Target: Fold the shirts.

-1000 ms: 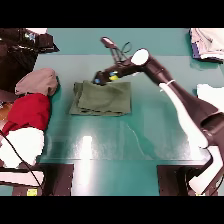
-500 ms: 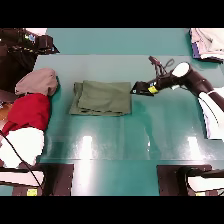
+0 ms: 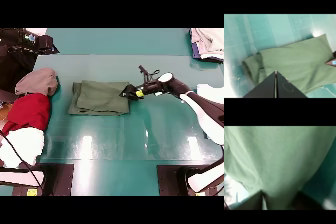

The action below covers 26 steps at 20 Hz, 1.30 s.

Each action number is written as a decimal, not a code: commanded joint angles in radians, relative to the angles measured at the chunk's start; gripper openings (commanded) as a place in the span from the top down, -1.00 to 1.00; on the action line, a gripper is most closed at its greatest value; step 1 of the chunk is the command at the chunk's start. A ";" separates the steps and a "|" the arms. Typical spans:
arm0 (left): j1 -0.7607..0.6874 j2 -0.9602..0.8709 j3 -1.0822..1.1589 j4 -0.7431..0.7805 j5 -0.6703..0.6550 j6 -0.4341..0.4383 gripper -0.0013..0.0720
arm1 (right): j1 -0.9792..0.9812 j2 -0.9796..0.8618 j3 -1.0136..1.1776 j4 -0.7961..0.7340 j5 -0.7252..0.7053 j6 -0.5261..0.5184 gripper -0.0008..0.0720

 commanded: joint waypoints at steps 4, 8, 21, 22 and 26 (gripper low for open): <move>0.000 0.000 0.000 -0.042 -0.018 0.000 0.89 | 0.022 -0.040 0.095 -0.014 0.021 -0.024 0.94; -0.061 0.000 0.000 -0.066 -0.040 0.000 0.89 | -0.097 0.130 0.014 -0.184 -0.042 0.050 0.94; -0.443 0.000 0.000 -0.065 0.170 0.000 0.89 | -1.012 0.589 -0.203 -0.240 -0.152 0.051 0.94; -0.448 0.000 0.000 -0.066 0.170 0.000 0.89 | -1.038 0.587 -0.193 -0.240 -0.157 0.040 0.94; -0.451 0.000 0.000 -0.061 0.168 0.000 0.89 | -1.084 0.521 -0.068 -0.238 -0.114 0.031 0.94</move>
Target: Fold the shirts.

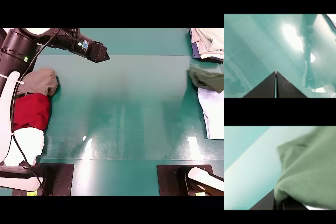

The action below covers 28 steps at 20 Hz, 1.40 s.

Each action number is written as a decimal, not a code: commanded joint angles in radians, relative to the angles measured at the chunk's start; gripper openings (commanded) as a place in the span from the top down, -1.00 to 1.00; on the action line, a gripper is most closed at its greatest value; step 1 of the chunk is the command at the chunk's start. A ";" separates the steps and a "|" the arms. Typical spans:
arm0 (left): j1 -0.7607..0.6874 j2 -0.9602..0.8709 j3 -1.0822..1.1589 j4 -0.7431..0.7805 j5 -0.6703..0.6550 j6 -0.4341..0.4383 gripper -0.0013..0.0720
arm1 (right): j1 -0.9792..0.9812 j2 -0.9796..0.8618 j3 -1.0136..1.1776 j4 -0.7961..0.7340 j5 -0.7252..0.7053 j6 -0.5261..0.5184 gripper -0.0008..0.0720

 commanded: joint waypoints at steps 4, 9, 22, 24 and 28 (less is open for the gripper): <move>-0.012 0.000 0.000 0.030 0.013 0.000 0.89 | -0.057 -0.036 0.219 -0.010 0.117 -0.011 0.94; -0.012 0.000 0.000 0.079 0.012 0.000 0.89 | -0.057 0.080 0.233 -0.172 0.201 -0.010 0.94; -0.012 0.000 0.000 0.101 -0.039 0.027 0.89 | -0.352 0.308 -0.164 -0.343 0.386 0.019 0.80; -0.012 0.000 0.000 0.101 -0.039 0.027 0.89 | -0.384 0.307 -0.195 -0.476 0.426 0.019 -0.40; -0.012 0.000 0.000 0.102 -0.039 0.027 0.89 | -0.370 0.301 -0.202 -0.619 0.475 0.044 -0.66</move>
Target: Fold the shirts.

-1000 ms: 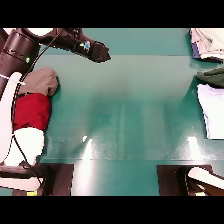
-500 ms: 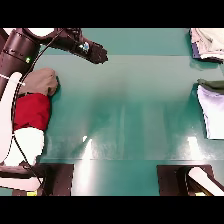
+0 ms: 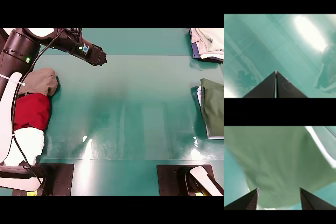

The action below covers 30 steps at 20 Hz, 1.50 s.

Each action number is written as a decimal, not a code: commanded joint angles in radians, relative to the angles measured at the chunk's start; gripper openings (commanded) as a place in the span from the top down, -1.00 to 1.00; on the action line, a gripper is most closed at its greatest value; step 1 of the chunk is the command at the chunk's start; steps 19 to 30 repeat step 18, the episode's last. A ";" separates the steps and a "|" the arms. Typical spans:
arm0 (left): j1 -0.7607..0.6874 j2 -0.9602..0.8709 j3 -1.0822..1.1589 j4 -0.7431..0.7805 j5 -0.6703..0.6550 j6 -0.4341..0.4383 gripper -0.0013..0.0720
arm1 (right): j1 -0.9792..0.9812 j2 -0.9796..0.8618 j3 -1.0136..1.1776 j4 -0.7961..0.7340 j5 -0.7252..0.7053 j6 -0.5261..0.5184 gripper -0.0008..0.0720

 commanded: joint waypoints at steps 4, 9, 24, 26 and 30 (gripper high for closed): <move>0.000 0.000 0.000 0.002 0.004 0.000 0.89 | 0.167 0.007 -0.019 -0.071 0.055 0.027 -0.65; 0.000 0.000 0.000 -0.005 -0.028 -0.001 0.89 | 0.488 0.007 -0.019 0.066 0.036 0.026 0.93; 0.000 0.000 0.000 -0.005 -0.005 -0.001 0.89 | 0.793 0.006 -0.019 0.063 -0.005 0.026 0.93; 0.000 0.000 0.000 -0.005 -0.005 -0.001 0.89 | 0.793 0.006 -0.019 0.063 -0.005 0.026 0.93; 0.000 0.000 0.000 -0.005 -0.005 -0.001 0.89 | 0.793 0.006 -0.019 0.063 -0.005 0.026 0.93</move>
